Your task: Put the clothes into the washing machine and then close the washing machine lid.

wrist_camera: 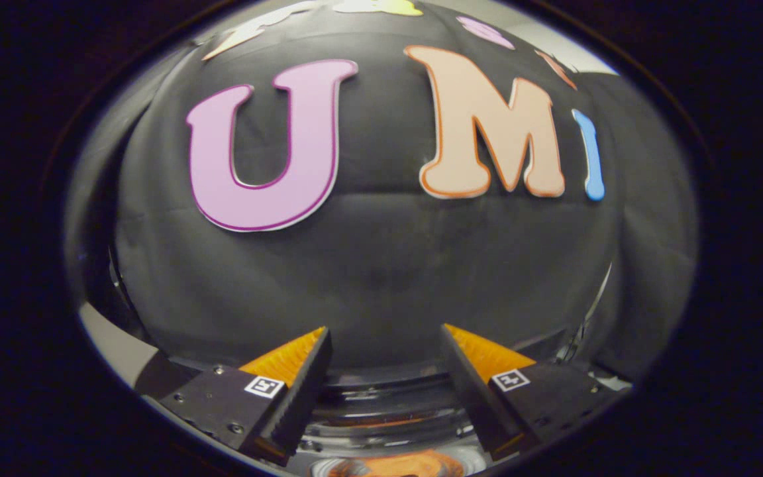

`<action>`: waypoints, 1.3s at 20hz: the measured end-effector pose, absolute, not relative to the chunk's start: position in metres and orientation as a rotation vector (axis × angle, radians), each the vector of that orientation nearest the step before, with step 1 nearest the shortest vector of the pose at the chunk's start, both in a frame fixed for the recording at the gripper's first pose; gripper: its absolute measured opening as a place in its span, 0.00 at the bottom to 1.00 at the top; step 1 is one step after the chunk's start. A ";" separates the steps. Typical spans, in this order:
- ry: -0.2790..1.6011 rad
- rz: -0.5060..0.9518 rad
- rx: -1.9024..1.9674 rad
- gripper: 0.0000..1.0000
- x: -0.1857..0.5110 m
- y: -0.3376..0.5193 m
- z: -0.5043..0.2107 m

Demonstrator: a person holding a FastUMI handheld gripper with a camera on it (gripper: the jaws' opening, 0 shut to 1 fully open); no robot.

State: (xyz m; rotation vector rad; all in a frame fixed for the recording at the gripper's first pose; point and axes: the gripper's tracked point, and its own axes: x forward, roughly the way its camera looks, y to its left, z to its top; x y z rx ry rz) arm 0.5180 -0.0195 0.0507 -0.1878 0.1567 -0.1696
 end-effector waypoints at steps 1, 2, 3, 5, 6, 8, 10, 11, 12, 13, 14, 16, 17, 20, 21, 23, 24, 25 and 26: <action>0.122 -0.171 -0.163 0.99 0.518 -0.021 0.053; 0.110 -0.167 -0.153 0.99 0.518 -0.019 0.055; 0.110 -0.163 -0.170 0.99 0.516 -0.020 0.055; 0.113 -0.164 -0.161 0.99 0.513 -0.019 0.054; 0.121 -0.165 -0.165 0.99 0.510 -0.019 0.054; 0.114 -0.166 -0.161 0.99 0.499 -0.021 0.053; 0.107 -0.160 -0.162 0.98 0.486 -0.018 0.054; 0.102 -0.160 -0.162 0.98 0.483 -0.019 0.054; 0.100 -0.160 -0.165 0.99 0.479 -0.019 0.054; 0.093 -0.160 -0.165 0.99 0.474 -0.019 0.055; 0.084 -0.159 -0.164 0.99 0.470 -0.020 0.054; 0.073 -0.159 -0.165 0.98 0.463 -0.019 0.054; 0.070 -0.160 -0.165 0.98 0.459 -0.020 0.054; 0.060 -0.160 -0.165 0.98 0.450 -0.020 0.054; 0.057 -0.161 -0.166 0.98 0.448 -0.020 0.053; 0.046 -0.166 -0.167 0.98 0.442 -0.020 0.053; 0.043 -0.168 -0.167 0.98 0.439 -0.021 0.053; 0.029 -0.168 -0.166 0.98 0.436 -0.020 0.052; 0.016 -0.167 -0.164 0.98 0.433 -0.021 0.053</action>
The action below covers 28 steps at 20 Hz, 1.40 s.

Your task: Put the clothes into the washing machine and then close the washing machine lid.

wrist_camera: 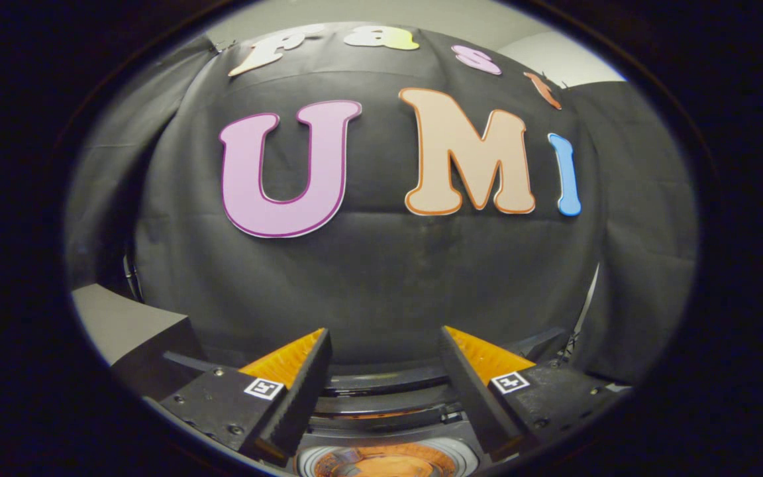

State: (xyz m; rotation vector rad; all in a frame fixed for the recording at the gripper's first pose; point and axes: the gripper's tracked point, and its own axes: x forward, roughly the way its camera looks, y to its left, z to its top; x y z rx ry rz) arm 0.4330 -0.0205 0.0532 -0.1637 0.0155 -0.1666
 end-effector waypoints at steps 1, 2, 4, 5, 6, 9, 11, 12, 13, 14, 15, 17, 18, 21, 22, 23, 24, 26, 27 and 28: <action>0.011 -0.166 -0.160 0.98 0.432 -0.021 0.052; 0.005 -0.168 -0.163 0.98 0.430 -0.021 0.052; 0.002 -0.169 -0.164 0.98 0.424 -0.021 0.051; 0.002 -0.166 -0.165 0.98 0.422 -0.021 0.049; -0.004 -0.163 -0.165 0.98 0.420 -0.021 0.050; -0.006 -0.163 -0.165 0.98 0.416 -0.022 0.049; -0.008 -0.165 -0.164 0.98 0.412 -0.022 0.048; -0.007 -0.165 -0.165 0.98 0.411 -0.022 0.047; -0.013 -0.164 -0.166 0.98 0.410 -0.022 0.047; -0.013 -0.163 -0.165 0.98 0.408 -0.022 0.047; -0.015 -0.165 -0.163 0.97 0.407 -0.023 0.046; -0.016 -0.171 -0.164 0.98 0.404 -0.023 0.045; -0.018 -0.173 -0.164 0.98 0.404 -0.023 0.046; -0.017 -0.171 -0.166 0.97 0.398 -0.023 0.043; -0.018 -0.172 -0.164 0.97 0.397 -0.023 0.044; -0.013 -0.173 -0.165 0.97 0.395 -0.024 0.043; -0.013 -0.174 -0.167 0.97 0.393 -0.024 0.042; -0.011 -0.174 -0.166 0.98 0.389 -0.023 0.039; -0.011 -0.174 -0.170 0.98 0.387 -0.024 0.040; -0.011 -0.174 -0.170 0.97 0.385 -0.024 0.039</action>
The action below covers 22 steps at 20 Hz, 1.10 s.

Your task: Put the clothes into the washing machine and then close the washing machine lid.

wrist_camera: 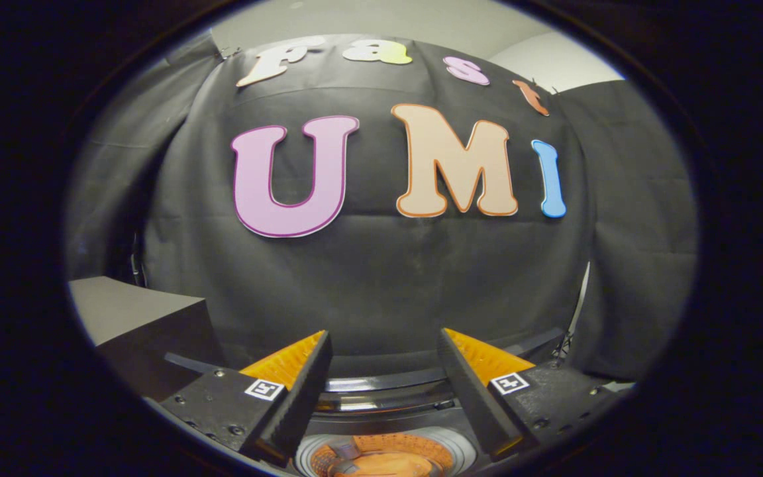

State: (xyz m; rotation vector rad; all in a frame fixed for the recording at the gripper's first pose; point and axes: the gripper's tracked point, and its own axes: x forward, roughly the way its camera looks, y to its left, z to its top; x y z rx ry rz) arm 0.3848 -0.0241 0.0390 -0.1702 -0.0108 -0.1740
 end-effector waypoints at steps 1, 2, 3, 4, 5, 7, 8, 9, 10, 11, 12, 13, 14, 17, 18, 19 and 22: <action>-0.012 -0.175 -0.169 0.98 0.382 -0.025 0.036; -0.017 -0.178 -0.167 0.98 0.380 -0.026 0.036; -0.016 -0.185 -0.167 0.98 0.377 -0.028 0.033; -0.006 -0.191 -0.166 0.98 0.374 -0.030 0.029; 0.017 -0.208 -0.166 0.98 0.371 -0.035 0.020; 0.151 -0.246 -0.155 0.98 0.359 -0.046 -0.019; 0.181 -0.239 -0.137 0.98 0.356 -0.048 -0.036; 0.200 -0.240 -0.115 0.98 0.352 -0.047 -0.046; 0.193 -0.246 -0.098 0.98 0.347 -0.047 -0.047; 0.190 -0.247 -0.084 0.98 0.342 -0.045 -0.047; 0.192 -0.245 -0.075 0.97 0.340 -0.044 -0.047; 0.194 -0.243 -0.068 0.97 0.336 -0.042 -0.049; 0.194 -0.239 -0.072 0.98 0.334 -0.041 -0.048; 0.180 -0.239 -0.095 0.98 0.315 -0.038 -0.039; 0.170 -0.238 -0.099 0.98 0.310 -0.038 -0.034; 0.167 -0.238 -0.099 0.98 0.304 -0.038 -0.032; 0.152 -0.242 -0.113 0.98 0.278 -0.039 -0.019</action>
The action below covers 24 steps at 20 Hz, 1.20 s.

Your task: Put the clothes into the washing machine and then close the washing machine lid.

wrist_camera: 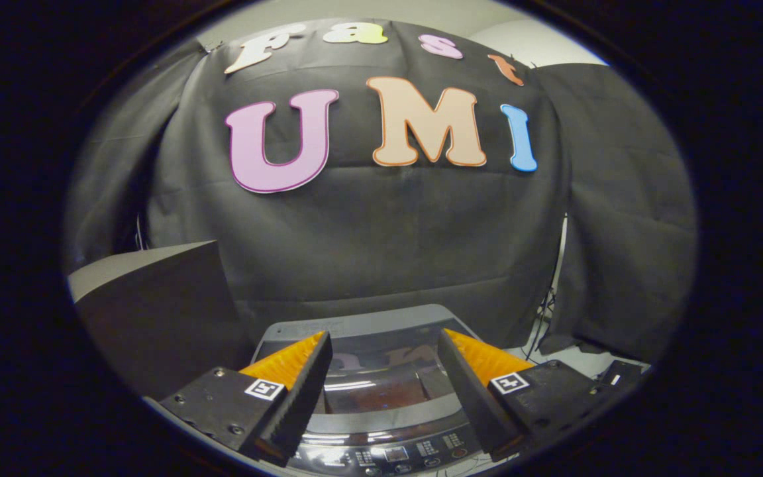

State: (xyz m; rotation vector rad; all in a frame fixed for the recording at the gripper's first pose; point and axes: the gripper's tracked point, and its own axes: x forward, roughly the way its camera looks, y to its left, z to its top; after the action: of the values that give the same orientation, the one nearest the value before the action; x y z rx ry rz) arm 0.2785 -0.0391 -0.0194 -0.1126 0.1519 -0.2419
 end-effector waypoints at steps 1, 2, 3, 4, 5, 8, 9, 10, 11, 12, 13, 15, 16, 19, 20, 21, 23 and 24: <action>0.148 -0.240 -0.119 0.97 0.271 -0.040 -0.016; 0.155 -0.231 -0.117 0.97 0.264 -0.039 -0.014; 0.152 -0.222 -0.115 0.97 0.257 -0.037 -0.011; 0.151 -0.218 -0.111 0.97 0.248 -0.036 -0.006; 0.140 -0.215 -0.108 0.98 0.240 -0.037 -0.001; 0.122 -0.210 -0.115 0.97 0.223 -0.035 0.009; 0.121 -0.207 -0.115 0.97 0.216 -0.033 0.010; 0.111 -0.204 -0.117 0.97 0.209 -0.032 0.012; 0.106 -0.201 -0.116 0.97 0.201 -0.030 0.015; 0.098 -0.201 -0.116 0.97 0.195 -0.028 0.017; 0.095 -0.199 -0.121 0.97 0.188 -0.026 0.019; 0.093 -0.190 -0.149 0.97 0.179 -0.019 0.022; 0.091 -0.187 -0.150 0.97 0.174 -0.016 0.022; 0.080 -0.172 -0.107 0.97 0.155 0.001 0.028; 0.066 -0.161 -0.113 0.97 0.148 0.008 0.034; 0.061 -0.162 -0.116 0.97 0.143 0.012 0.038; 0.053 -0.160 -0.110 0.97 0.133 0.017 0.045; 0.055 -0.162 -0.091 0.97 0.128 0.019 0.050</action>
State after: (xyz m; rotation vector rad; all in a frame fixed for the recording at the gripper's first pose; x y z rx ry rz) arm 0.1276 0.0187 0.0498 -0.0913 0.0546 -0.1620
